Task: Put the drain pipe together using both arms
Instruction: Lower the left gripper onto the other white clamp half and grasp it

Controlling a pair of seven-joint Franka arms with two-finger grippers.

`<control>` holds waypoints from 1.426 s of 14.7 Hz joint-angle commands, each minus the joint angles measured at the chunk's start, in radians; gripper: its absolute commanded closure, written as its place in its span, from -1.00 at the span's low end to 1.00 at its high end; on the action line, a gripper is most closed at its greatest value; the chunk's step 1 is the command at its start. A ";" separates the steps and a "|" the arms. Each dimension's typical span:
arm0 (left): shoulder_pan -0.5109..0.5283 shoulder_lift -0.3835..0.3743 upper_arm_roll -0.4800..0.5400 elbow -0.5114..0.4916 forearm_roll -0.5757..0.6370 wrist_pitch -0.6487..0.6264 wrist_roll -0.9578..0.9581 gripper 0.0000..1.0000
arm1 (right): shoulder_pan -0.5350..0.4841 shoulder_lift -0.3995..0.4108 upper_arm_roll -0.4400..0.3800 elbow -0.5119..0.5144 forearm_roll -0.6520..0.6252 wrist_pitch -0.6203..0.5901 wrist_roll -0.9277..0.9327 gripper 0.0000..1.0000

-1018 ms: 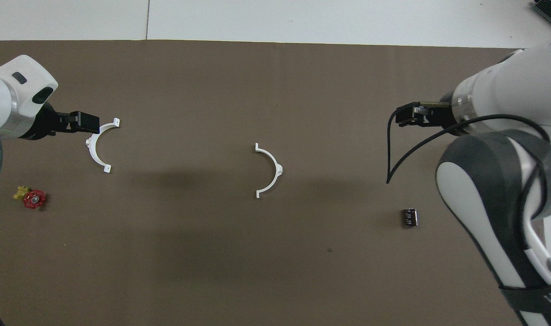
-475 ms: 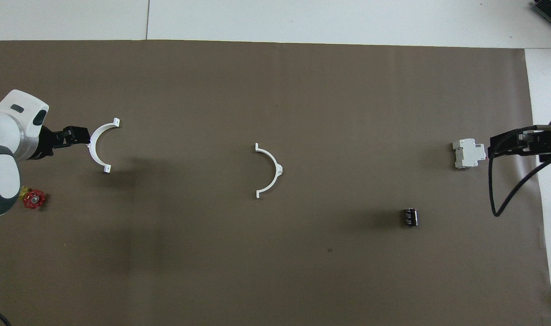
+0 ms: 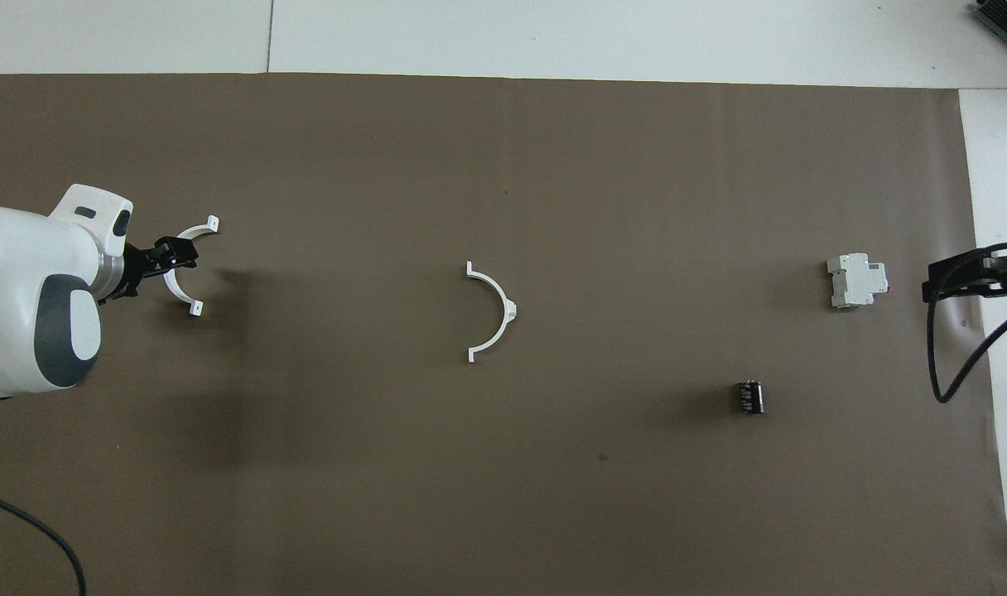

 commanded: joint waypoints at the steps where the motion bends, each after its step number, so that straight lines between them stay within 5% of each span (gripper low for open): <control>1: 0.001 0.022 0.005 -0.023 0.017 0.060 -0.027 -1.00 | -0.024 -0.009 0.018 0.062 0.072 -0.035 0.054 -1.00; 4: 0.003 0.022 0.005 -0.021 0.017 0.048 -0.028 -1.00 | -0.018 0.048 0.018 0.204 0.048 -0.155 0.057 -1.00; 8: -0.002 0.020 0.004 -0.021 0.017 0.034 -0.031 -1.00 | 0.024 0.059 0.027 0.211 -0.021 -0.140 0.004 -1.00; 14: -0.025 0.011 0.002 -0.013 0.016 -0.066 -0.034 -1.00 | 0.002 0.074 0.026 0.263 0.056 -0.192 0.007 -1.00; 21: -0.006 0.012 0.002 -0.001 0.016 -0.064 -0.021 -1.00 | 0.021 0.040 0.026 0.168 0.034 -0.095 -0.055 -1.00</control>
